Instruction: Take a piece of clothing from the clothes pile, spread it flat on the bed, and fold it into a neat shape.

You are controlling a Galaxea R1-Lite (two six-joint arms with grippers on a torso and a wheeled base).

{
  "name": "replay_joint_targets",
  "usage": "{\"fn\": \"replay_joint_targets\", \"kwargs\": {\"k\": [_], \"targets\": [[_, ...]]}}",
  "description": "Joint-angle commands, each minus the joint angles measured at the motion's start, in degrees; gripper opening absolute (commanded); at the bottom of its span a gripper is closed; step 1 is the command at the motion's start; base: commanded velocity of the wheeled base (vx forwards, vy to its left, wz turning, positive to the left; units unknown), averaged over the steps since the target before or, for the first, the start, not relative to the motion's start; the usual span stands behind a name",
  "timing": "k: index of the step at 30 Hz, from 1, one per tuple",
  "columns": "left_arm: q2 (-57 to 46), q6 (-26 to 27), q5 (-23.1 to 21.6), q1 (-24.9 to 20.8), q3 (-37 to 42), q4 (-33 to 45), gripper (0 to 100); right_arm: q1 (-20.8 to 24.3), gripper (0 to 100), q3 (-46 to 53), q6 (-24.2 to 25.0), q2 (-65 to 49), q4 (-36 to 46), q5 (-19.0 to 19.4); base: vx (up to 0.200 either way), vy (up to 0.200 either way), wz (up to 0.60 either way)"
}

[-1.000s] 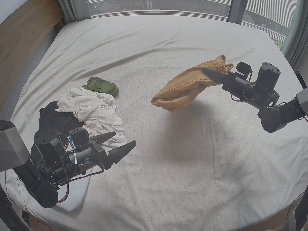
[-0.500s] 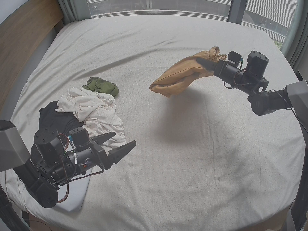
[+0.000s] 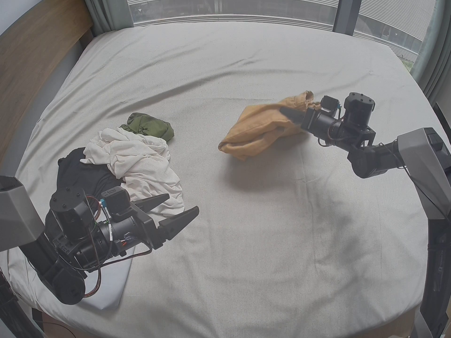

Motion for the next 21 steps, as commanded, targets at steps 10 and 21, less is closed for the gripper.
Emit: {"fn": "replay_joint_targets", "kwargs": {"k": [10, 21], "targets": [[0.1, -0.1, 0.0, 0.0, 0.1, 0.0, 100, -1.5, 0, 22.6, -3.2, -0.5, -11.3, -0.1, 0.0, 0.0, 0.0], [0.0, -0.1, 0.0, 0.0, 0.0, 0.0, 100, -1.9, 0, 24.6, -3.2, 0.5, -13.0, -0.1, 0.0, 0.0, 0.0]]}}
